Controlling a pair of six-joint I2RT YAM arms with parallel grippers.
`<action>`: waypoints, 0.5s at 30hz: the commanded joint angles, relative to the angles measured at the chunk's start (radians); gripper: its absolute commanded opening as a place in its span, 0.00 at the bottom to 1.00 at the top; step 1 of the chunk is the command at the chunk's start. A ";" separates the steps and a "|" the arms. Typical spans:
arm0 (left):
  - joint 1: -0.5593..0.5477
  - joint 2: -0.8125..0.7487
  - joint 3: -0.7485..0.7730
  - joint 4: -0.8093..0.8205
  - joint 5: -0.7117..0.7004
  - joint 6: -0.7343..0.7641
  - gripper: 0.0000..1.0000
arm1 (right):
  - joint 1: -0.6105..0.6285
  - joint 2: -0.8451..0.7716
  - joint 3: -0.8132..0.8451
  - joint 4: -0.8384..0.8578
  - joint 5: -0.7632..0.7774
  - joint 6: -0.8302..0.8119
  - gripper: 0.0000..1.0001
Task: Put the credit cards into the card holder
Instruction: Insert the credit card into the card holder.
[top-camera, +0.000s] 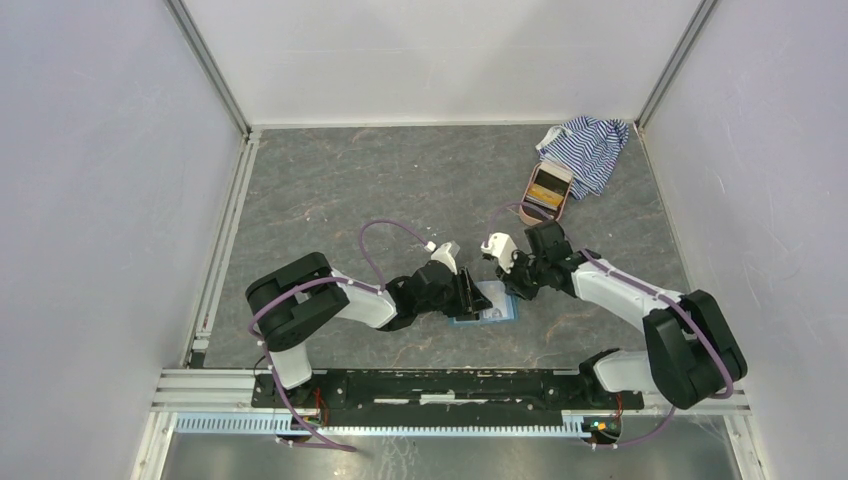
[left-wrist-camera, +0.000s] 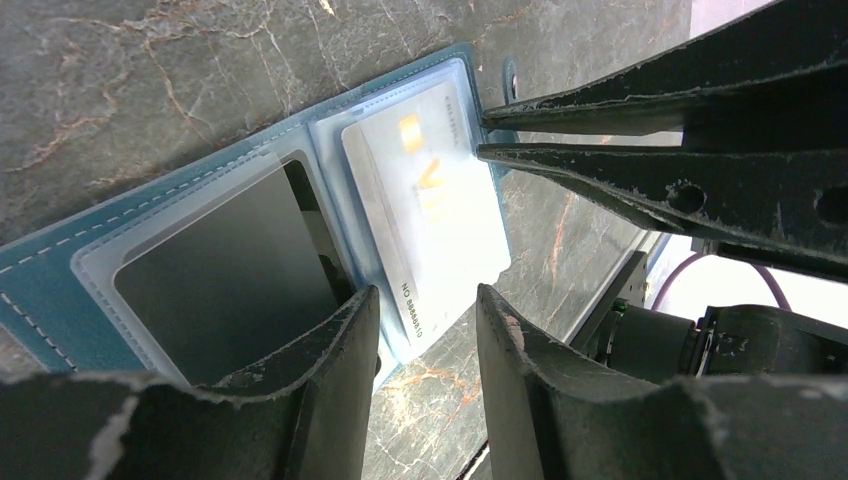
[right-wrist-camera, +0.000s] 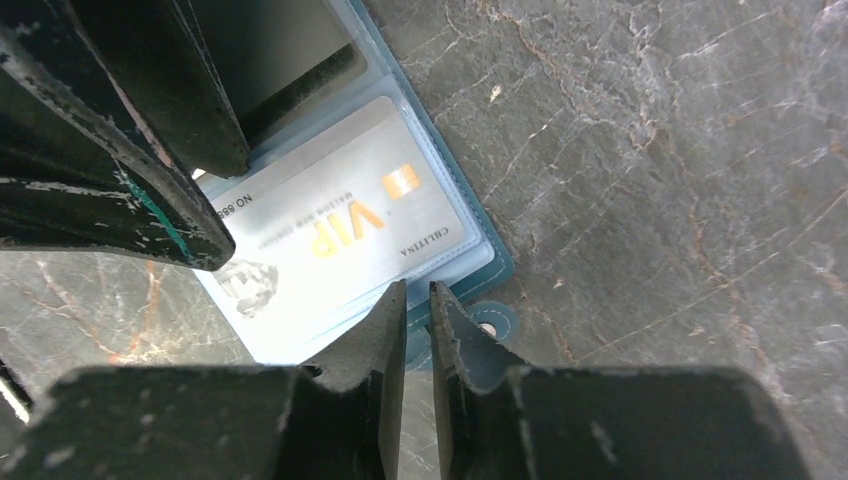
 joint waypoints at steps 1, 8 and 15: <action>-0.007 0.017 0.021 -0.029 -0.023 -0.001 0.48 | -0.058 0.027 0.035 -0.019 -0.143 0.033 0.21; -0.007 0.022 0.025 -0.030 -0.015 0.002 0.48 | -0.174 0.025 0.025 0.000 -0.315 0.102 0.23; -0.006 0.025 0.030 -0.037 -0.015 0.003 0.48 | -0.231 0.021 0.013 0.032 -0.439 0.157 0.23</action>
